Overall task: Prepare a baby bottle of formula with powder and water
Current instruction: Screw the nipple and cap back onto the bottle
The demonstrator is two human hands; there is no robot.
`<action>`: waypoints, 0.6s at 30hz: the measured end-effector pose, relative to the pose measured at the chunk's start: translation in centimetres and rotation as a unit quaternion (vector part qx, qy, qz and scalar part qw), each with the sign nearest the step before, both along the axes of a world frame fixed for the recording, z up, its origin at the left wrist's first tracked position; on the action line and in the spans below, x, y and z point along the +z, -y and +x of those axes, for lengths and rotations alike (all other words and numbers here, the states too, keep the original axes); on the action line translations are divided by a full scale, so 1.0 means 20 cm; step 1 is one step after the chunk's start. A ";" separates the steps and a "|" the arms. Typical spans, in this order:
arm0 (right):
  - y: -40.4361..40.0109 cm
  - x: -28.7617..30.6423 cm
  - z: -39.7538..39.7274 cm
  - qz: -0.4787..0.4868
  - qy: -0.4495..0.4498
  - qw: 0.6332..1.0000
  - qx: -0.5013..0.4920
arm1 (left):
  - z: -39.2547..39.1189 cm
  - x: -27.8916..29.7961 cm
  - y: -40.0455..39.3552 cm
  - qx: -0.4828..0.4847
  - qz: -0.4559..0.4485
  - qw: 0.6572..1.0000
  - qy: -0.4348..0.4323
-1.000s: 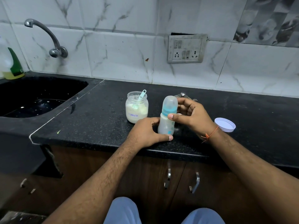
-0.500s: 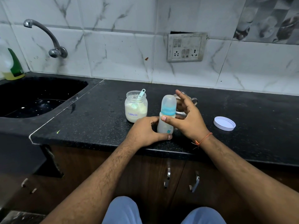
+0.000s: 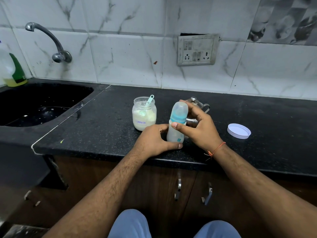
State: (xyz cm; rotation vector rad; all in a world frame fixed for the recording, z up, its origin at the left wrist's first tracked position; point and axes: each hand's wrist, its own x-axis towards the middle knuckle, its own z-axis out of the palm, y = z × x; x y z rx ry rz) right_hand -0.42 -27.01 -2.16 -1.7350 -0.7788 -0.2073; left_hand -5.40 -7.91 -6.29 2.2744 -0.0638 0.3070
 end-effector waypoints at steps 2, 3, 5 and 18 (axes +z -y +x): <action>0.01 0.01 0.02 -0.007 -0.009 1.000 0.017 | 0.00 0.00 0.00 0.002 -0.002 1.000 -0.001; 0.02 0.02 0.02 -0.013 -0.013 0.999 0.028 | 0.00 0.00 0.00 0.002 -0.003 1.000 -0.002; 0.04 0.04 0.04 -0.030 -0.020 0.998 0.053 | 0.00 0.00 0.00 0.000 -0.005 1.000 -0.006; 0.08 0.11 0.10 -0.093 -0.061 0.985 0.134 | 0.01 -0.01 0.00 -0.009 -0.004 1.000 -0.023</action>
